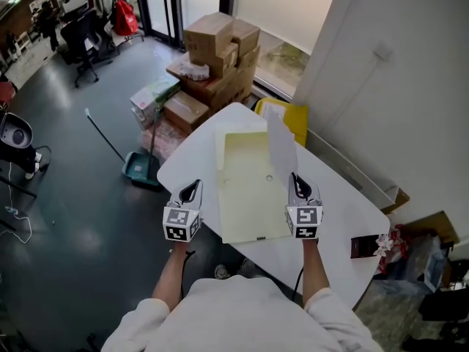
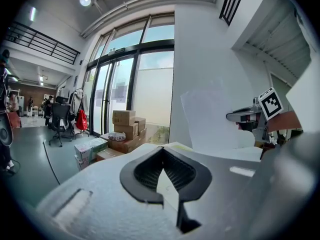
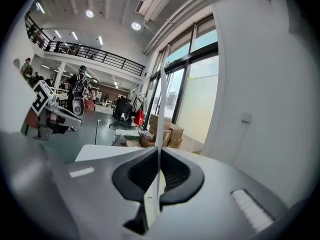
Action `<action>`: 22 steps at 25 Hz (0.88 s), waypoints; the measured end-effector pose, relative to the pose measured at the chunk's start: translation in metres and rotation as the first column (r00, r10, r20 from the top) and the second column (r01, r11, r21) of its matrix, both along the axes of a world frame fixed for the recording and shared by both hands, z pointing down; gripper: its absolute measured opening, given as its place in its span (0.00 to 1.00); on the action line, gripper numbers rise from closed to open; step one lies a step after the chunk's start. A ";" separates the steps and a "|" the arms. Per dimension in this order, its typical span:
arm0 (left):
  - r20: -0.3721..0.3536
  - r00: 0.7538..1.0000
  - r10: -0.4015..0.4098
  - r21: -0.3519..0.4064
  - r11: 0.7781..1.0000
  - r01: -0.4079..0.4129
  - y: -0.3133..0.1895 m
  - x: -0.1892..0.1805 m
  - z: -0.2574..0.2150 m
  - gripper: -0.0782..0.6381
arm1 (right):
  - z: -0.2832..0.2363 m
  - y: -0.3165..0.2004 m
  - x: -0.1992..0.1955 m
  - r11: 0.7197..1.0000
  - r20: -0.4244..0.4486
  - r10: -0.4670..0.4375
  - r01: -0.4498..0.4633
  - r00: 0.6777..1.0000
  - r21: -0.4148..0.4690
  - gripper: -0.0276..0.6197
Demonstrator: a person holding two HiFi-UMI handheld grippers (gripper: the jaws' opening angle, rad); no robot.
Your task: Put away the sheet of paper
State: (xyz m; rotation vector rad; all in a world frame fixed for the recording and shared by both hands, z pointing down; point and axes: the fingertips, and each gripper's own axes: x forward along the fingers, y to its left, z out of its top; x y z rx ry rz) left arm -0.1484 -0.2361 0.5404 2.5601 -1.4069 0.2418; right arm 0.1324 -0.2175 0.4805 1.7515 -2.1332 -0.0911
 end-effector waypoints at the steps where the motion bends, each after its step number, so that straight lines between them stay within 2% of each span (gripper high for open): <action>1: 0.006 1.000 -0.007 0.000 1.000 0.007 0.000 0.001 -0.001 0.12 | 0.000 -0.002 0.001 1.000 0.005 -0.008 0.008 1.000 0.002 0.05; 16: 0.076 0.992 -0.099 -0.011 0.995 0.100 0.012 0.035 -0.012 0.12 | 0.002 -0.017 0.023 0.990 0.064 -0.140 0.139 0.988 0.015 0.05; 22: 0.101 0.986 -0.135 -0.029 0.990 0.138 0.027 0.041 -0.009 0.12 | 0.008 -0.017 0.024 0.979 0.050 -0.204 0.203 0.978 0.008 0.05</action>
